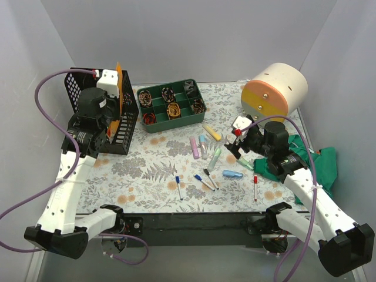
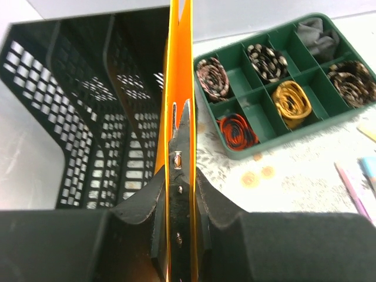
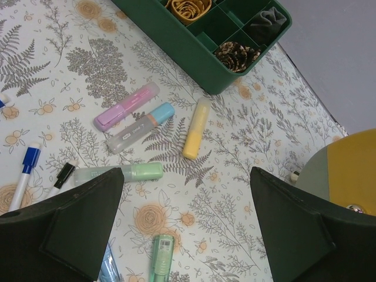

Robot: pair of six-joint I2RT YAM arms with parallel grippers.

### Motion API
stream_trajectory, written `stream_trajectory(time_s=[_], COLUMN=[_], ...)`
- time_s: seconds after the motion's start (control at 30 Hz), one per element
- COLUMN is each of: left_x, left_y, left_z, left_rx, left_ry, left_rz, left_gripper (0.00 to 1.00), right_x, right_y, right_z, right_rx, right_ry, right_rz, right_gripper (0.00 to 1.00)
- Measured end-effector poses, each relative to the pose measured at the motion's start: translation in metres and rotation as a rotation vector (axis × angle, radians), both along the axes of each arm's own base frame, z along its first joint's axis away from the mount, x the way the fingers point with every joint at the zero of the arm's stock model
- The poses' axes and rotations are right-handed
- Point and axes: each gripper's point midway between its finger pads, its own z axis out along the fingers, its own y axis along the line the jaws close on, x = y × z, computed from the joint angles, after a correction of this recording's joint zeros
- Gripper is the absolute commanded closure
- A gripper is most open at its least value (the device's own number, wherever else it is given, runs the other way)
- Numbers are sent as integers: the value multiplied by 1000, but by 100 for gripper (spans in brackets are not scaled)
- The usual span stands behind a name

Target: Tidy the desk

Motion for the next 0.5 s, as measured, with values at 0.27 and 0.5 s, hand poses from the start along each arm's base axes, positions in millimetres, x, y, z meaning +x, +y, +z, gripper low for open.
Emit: stream_trajectory(time_s=[0.27, 0.5], left_x=[-5, 22], left_y=[-5, 4], left_z=[-11, -25], left_rx=[-31, -41], left_ry=[52, 102], left_rz=[-34, -2], left_gripper=[98, 86], right_x=[1, 2], right_y=[0, 0], right_z=[-2, -5], right_rx=[-3, -7], right_ry=[4, 14], right_rz=[1, 2], right_gripper=[3, 3])
